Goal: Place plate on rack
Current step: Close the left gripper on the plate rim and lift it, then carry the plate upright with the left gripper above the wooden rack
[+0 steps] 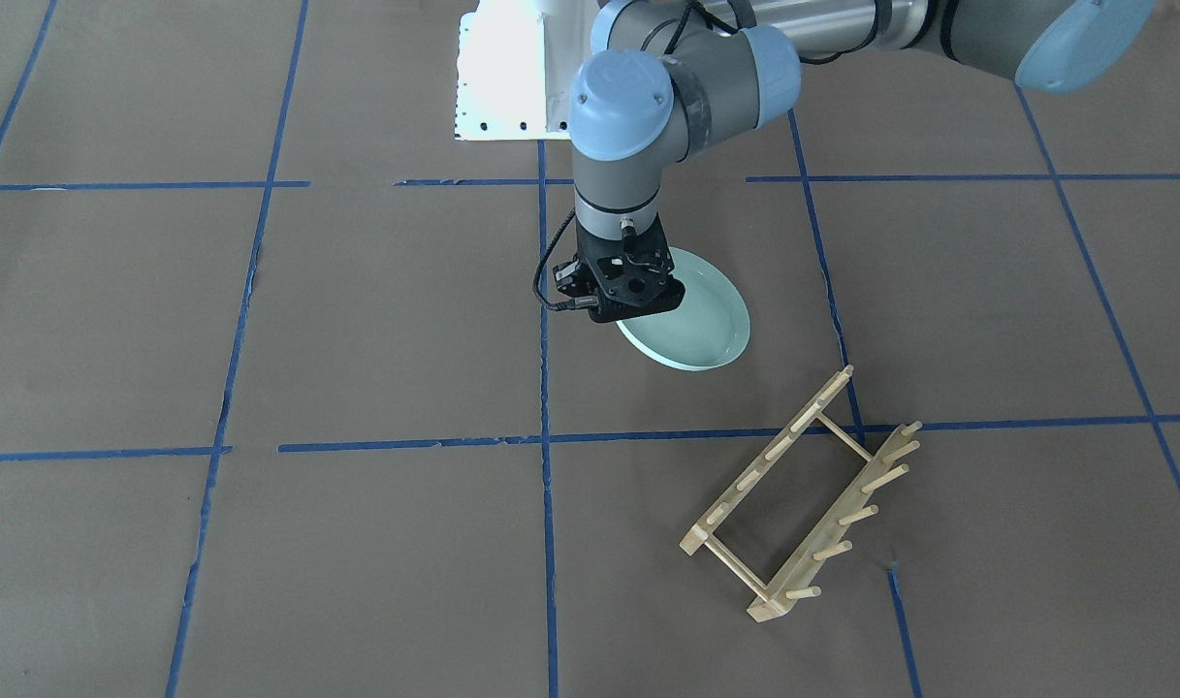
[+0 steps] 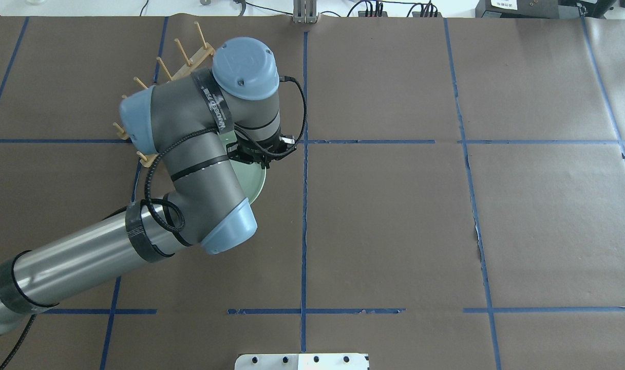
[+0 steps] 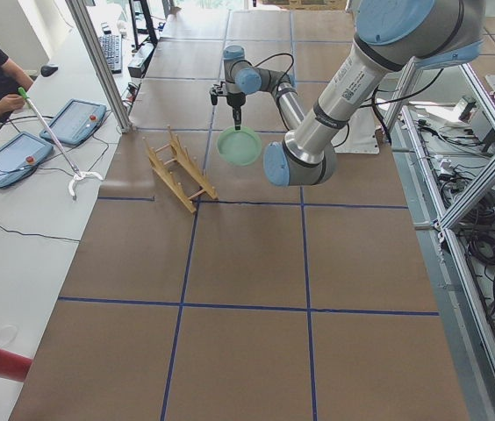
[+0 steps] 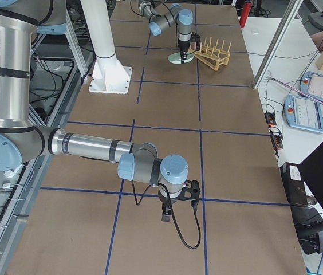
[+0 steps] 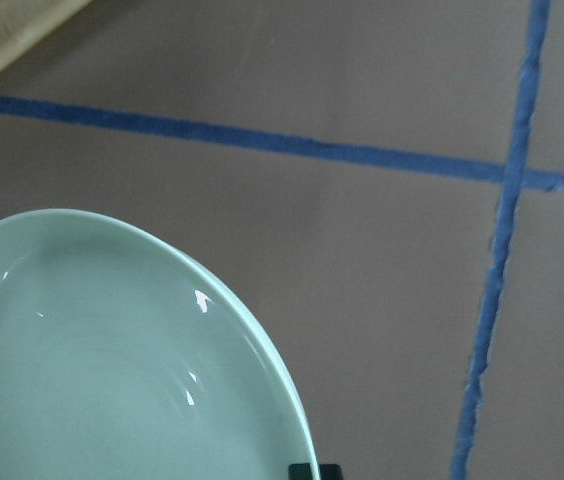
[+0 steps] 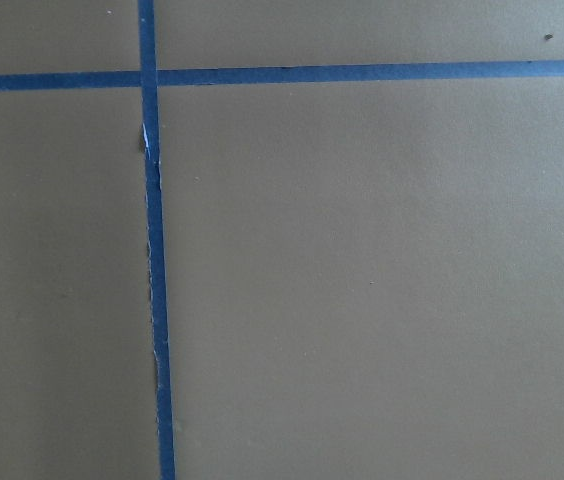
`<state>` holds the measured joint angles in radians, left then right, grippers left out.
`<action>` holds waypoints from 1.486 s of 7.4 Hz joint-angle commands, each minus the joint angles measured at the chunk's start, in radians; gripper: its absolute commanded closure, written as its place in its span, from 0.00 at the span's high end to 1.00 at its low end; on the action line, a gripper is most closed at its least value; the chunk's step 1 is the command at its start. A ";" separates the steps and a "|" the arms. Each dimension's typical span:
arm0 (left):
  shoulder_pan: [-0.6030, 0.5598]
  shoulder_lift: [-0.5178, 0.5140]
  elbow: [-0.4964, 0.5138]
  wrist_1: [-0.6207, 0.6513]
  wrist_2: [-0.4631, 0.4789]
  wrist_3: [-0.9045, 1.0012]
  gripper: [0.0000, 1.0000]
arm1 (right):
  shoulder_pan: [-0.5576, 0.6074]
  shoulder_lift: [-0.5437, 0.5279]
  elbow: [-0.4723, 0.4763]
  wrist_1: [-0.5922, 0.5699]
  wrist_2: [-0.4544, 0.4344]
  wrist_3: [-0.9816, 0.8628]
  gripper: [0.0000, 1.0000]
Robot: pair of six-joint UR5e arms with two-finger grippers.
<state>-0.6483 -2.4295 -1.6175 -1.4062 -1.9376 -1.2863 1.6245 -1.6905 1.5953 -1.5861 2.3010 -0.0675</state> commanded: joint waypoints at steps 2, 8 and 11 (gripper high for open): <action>-0.195 0.079 -0.097 -0.458 -0.004 -0.251 0.00 | 0.000 0.002 0.000 0.000 0.000 0.000 1.00; -0.379 0.227 0.141 -1.487 0.154 -0.615 0.00 | 0.000 0.002 0.000 0.000 0.000 0.000 1.00; -0.376 0.276 0.188 -1.534 0.174 -0.616 0.00 | 0.000 0.000 0.000 0.000 0.000 0.000 1.00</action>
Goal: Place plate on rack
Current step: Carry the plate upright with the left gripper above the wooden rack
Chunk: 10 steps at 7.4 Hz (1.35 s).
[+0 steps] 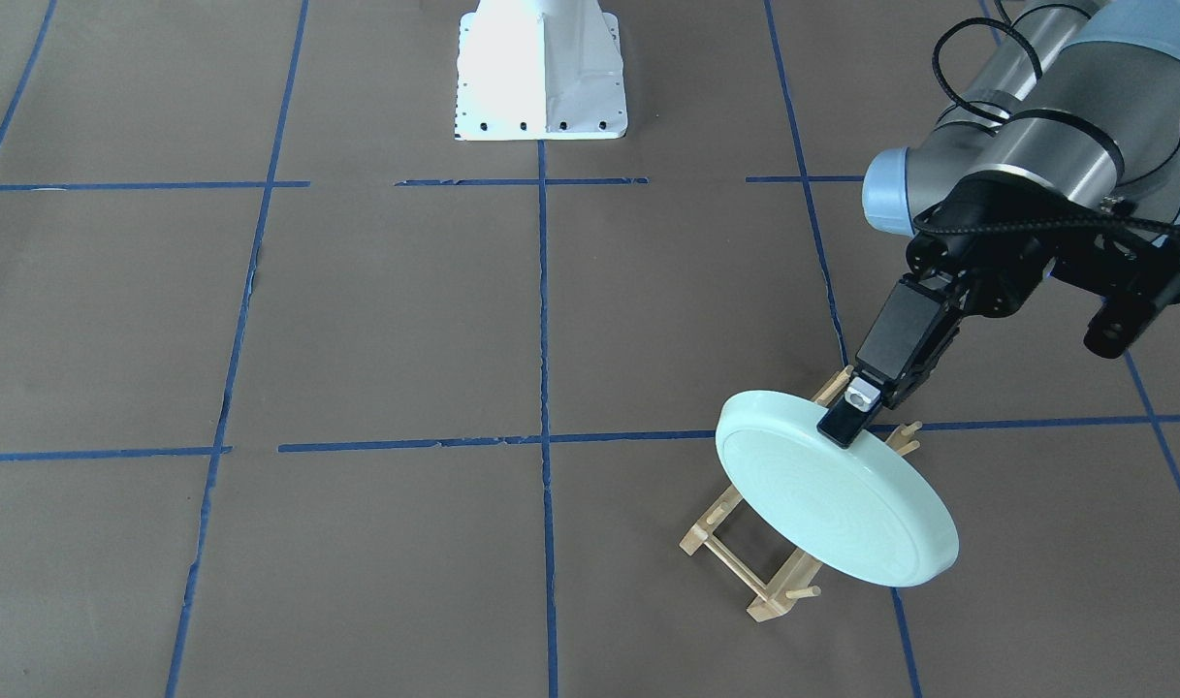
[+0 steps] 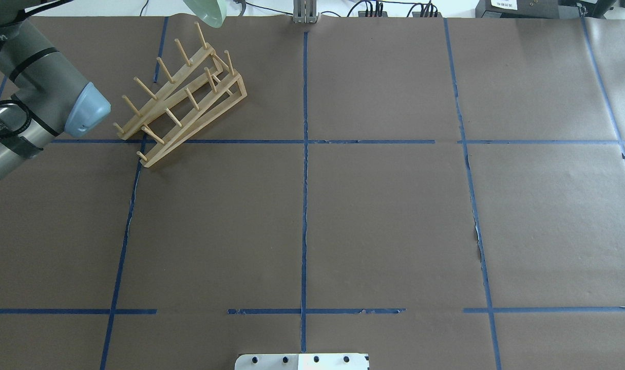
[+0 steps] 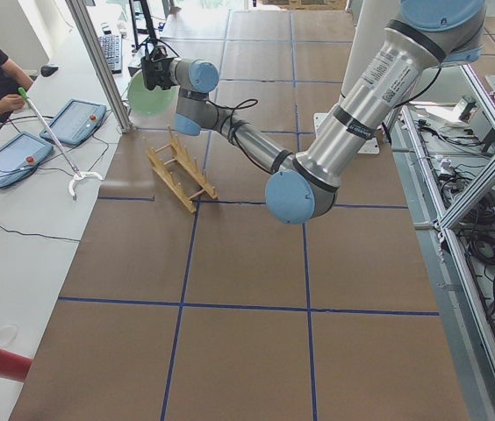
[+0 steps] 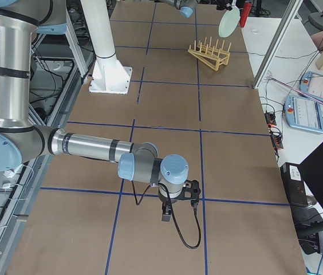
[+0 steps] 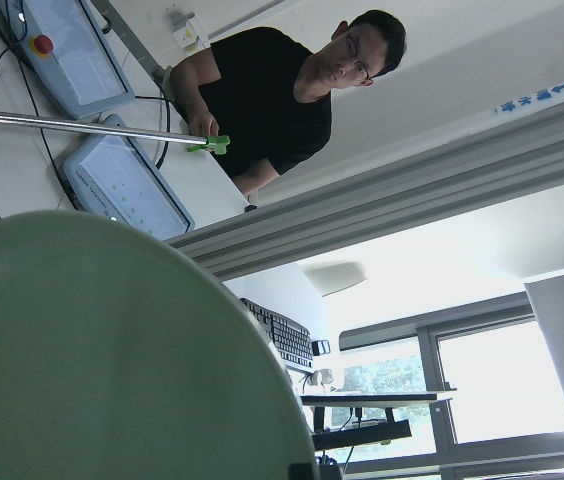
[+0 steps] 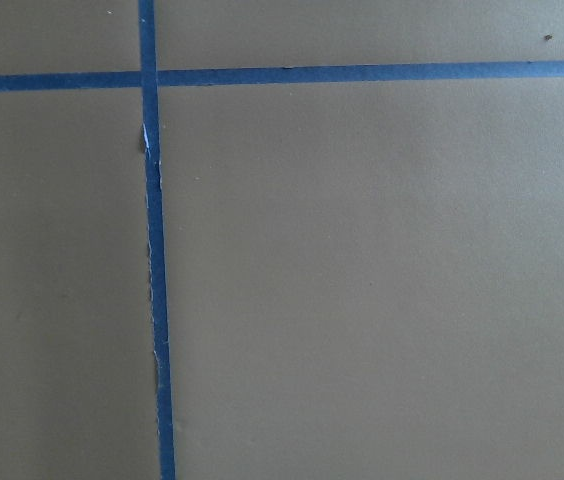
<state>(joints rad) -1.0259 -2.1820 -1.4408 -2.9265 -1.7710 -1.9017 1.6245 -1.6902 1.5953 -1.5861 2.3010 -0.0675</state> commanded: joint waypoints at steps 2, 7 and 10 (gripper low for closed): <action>0.027 0.041 0.031 -0.016 0.007 0.004 0.00 | 0.000 0.000 0.000 0.000 0.000 0.000 1.00; 0.060 0.030 0.082 -0.045 0.007 0.007 0.00 | 0.000 0.000 0.000 0.000 0.000 0.000 1.00; 0.067 0.024 0.111 -0.046 0.008 0.042 0.00 | 0.000 0.000 0.000 0.000 0.000 0.000 1.00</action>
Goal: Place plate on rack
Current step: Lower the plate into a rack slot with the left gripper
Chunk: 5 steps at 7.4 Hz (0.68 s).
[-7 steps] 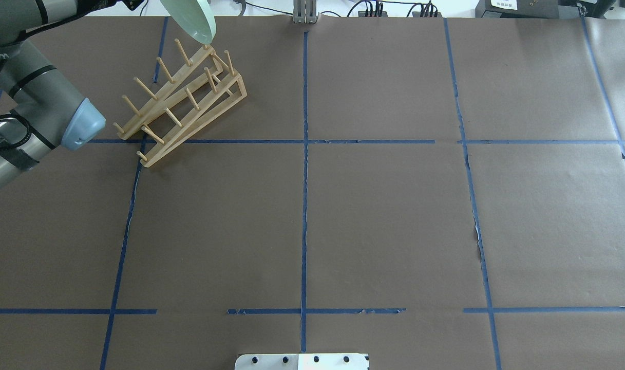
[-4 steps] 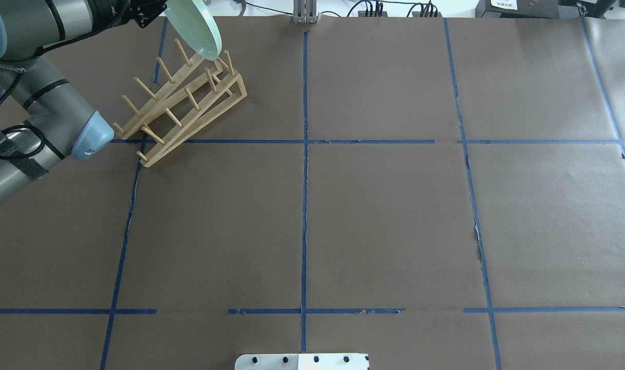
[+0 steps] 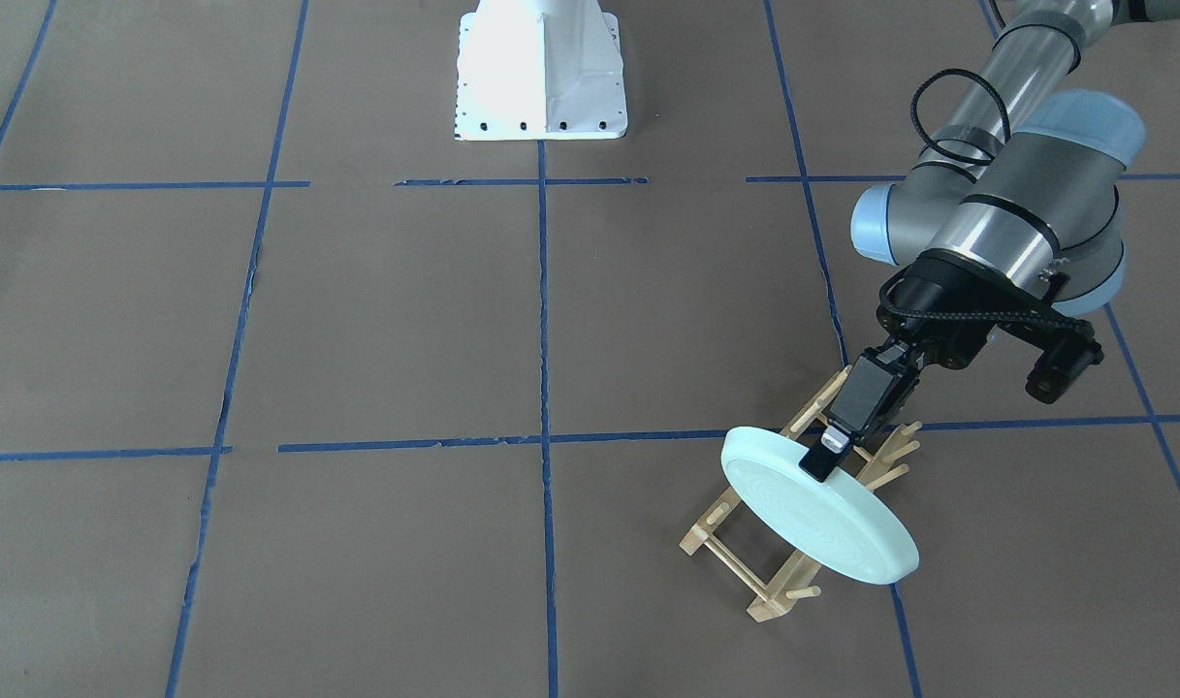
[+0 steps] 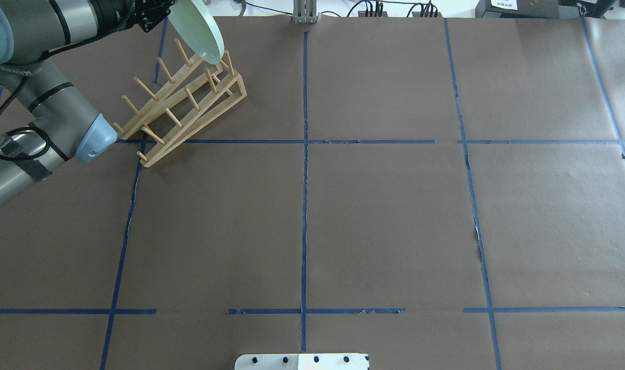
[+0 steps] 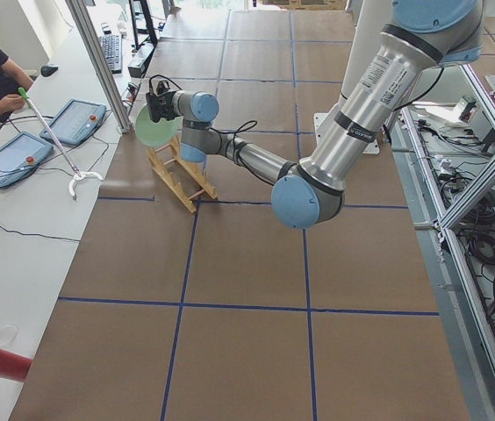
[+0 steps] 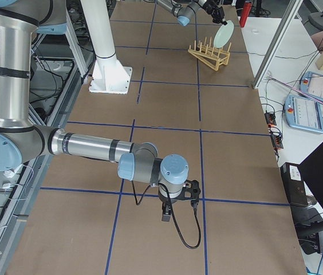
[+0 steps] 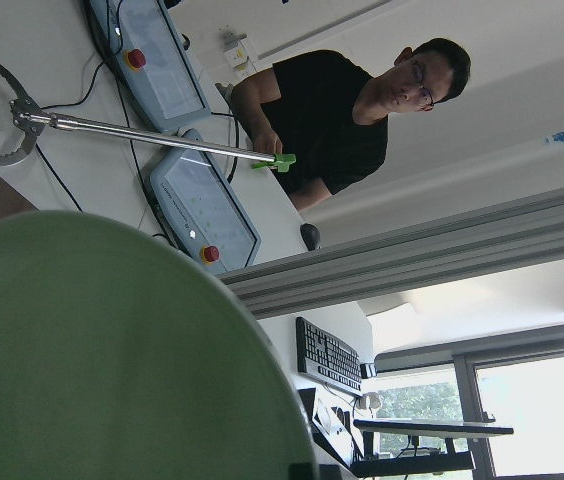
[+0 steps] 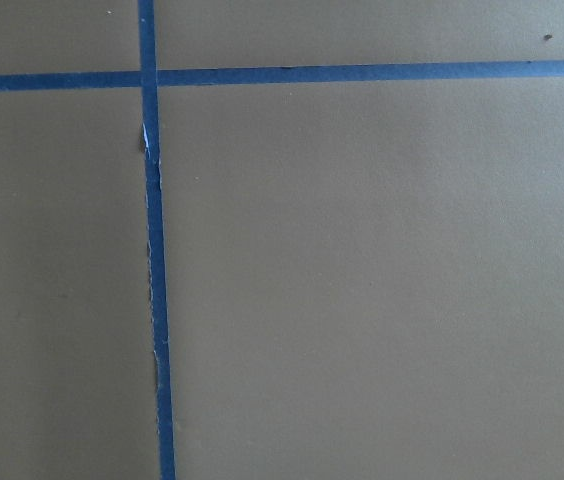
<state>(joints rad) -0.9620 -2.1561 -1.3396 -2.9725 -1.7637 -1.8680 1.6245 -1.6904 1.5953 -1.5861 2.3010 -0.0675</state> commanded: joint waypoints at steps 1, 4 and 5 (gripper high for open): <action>0.005 -0.002 0.014 0.000 0.001 0.009 0.00 | 0.002 0.000 0.000 0.000 0.000 0.000 1.00; 0.025 -0.010 0.046 0.000 0.006 0.012 0.00 | 0.000 0.000 0.000 0.000 0.000 0.000 1.00; 0.034 -0.011 0.066 0.000 0.006 0.032 0.00 | 0.000 0.000 0.000 0.000 0.000 0.000 1.00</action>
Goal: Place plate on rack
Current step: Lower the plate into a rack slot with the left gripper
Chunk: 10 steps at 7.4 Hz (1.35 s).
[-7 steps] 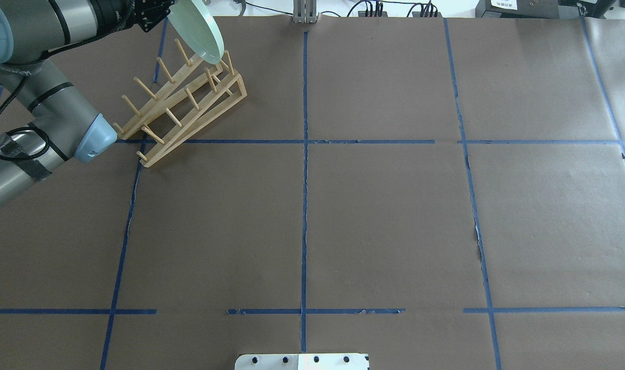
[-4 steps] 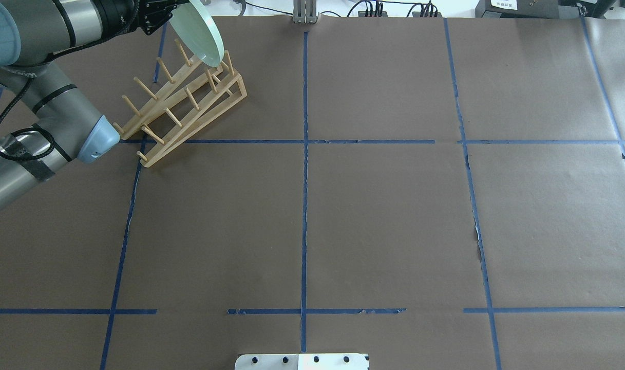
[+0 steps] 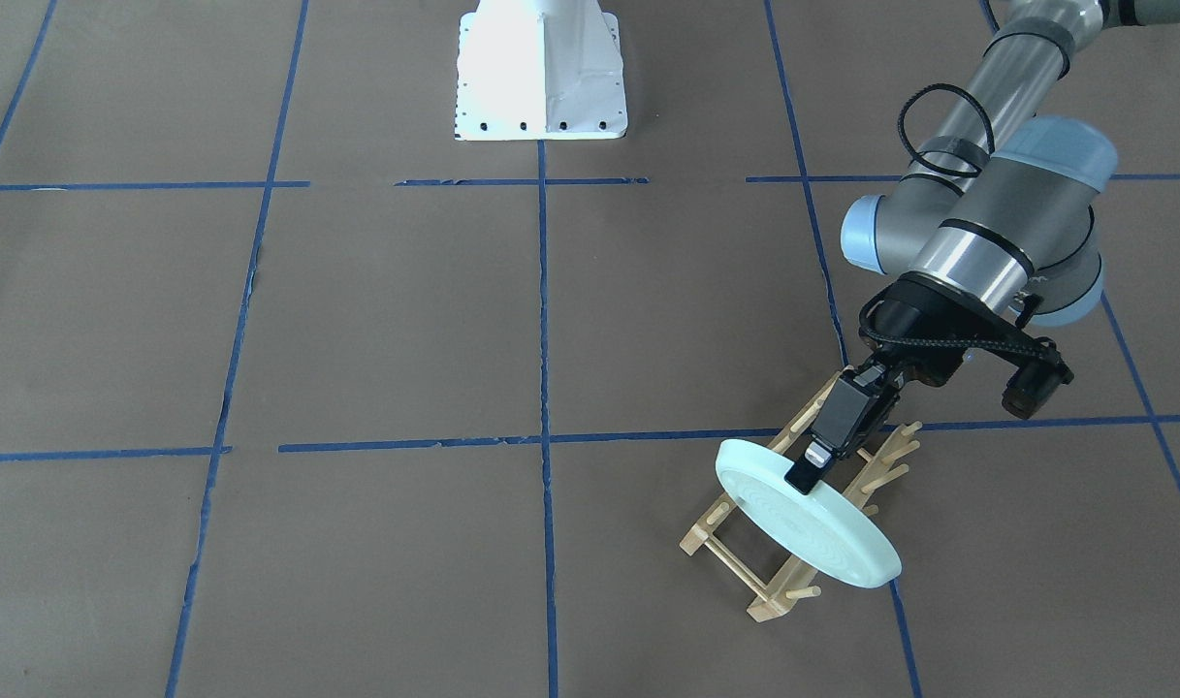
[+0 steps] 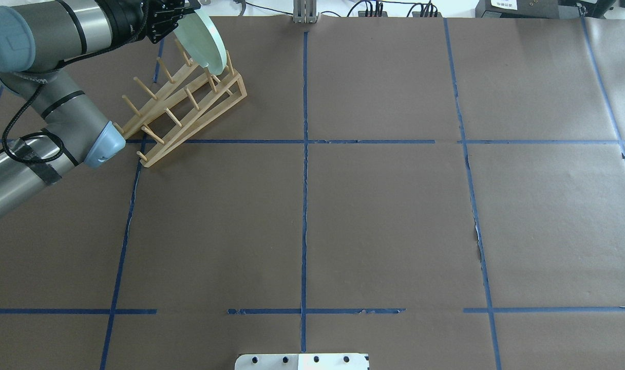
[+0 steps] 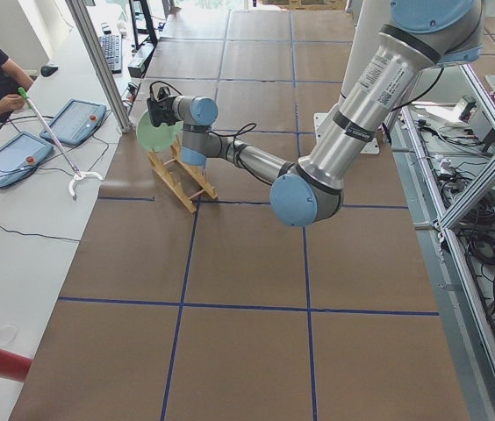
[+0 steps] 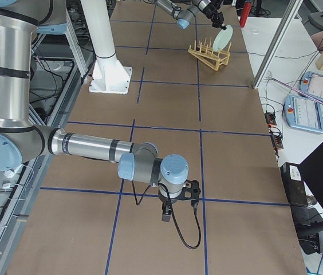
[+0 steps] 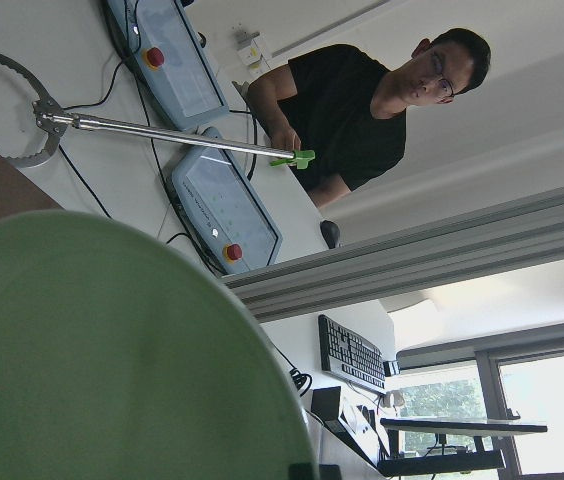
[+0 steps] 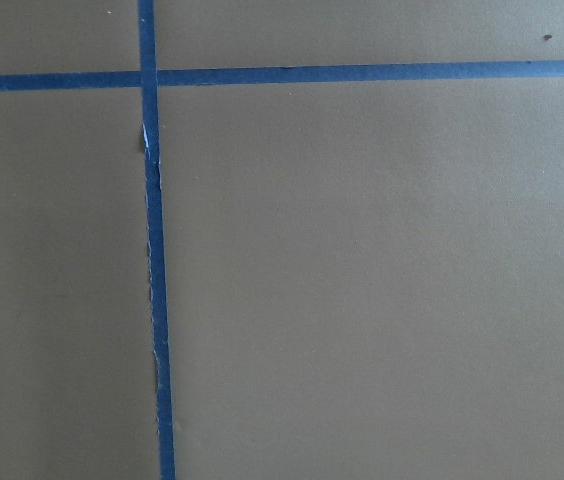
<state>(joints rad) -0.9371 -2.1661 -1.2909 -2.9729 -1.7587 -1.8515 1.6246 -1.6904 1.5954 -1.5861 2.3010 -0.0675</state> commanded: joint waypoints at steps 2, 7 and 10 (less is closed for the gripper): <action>0.023 0.000 0.019 0.000 0.005 0.035 0.00 | 0.000 0.000 0.000 0.000 0.000 0.000 1.00; 0.034 0.002 0.032 0.002 0.007 0.037 0.36 | 0.000 0.000 0.000 0.000 0.000 0.000 1.00; 0.029 0.003 0.027 0.009 0.008 0.052 1.00 | 0.000 0.001 0.000 0.000 0.000 0.000 1.00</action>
<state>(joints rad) -0.9054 -2.1640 -1.2612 -2.9675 -1.7504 -1.8103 1.6245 -1.6902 1.5953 -1.5861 2.3010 -0.0675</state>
